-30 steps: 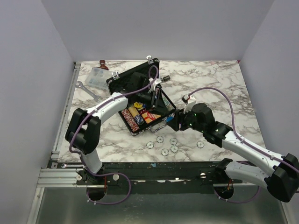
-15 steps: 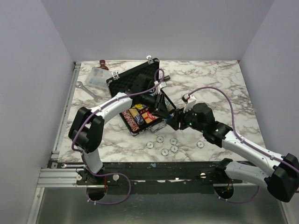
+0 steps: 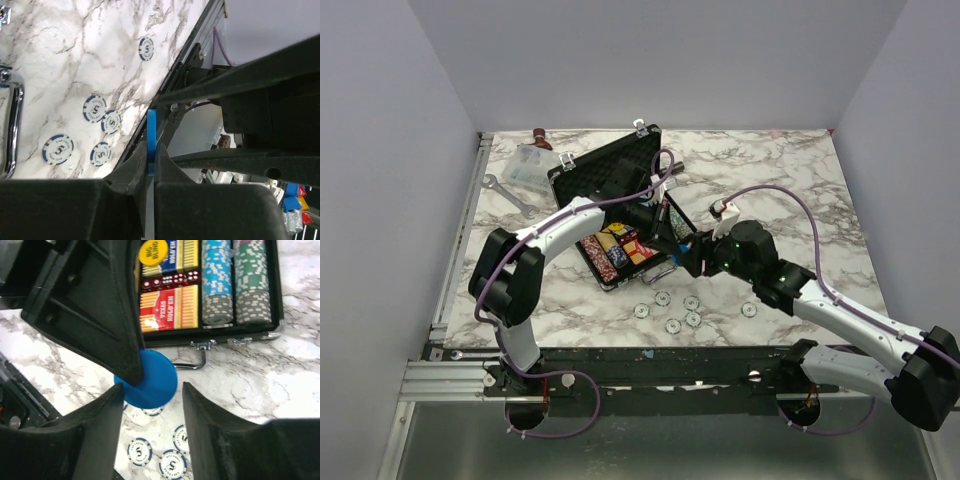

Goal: Pack up texas hold em set

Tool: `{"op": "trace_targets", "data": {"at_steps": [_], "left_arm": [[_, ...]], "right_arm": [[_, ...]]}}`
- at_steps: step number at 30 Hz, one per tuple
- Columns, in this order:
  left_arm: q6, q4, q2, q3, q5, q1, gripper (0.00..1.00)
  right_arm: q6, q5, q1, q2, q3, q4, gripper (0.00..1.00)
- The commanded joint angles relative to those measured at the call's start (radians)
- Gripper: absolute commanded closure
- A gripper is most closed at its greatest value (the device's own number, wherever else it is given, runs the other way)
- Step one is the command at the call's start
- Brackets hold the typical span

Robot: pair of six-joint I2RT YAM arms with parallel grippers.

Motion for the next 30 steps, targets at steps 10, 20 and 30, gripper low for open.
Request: {"op": "trace_targets", "data": {"at_steps": [10, 20, 30], "left_arm": [[0.247, -0.215, -0.086, 0.110, -0.809, 0.006, 1.00], [0.240, -0.088, -0.039, 0.061, -1.038, 0.061, 1.00], [-0.180, 0.197, -0.157, -0.224, -1.091, 0.129, 1.00]], "right_arm": [[0.182, 0.396, 0.009, -0.054, -0.071, -0.103, 0.23], [0.209, 0.407, 0.010, -0.140, -0.089, -0.132, 0.23], [0.233, 0.393, 0.009, -0.238, -0.133, -0.152, 0.23]]}}
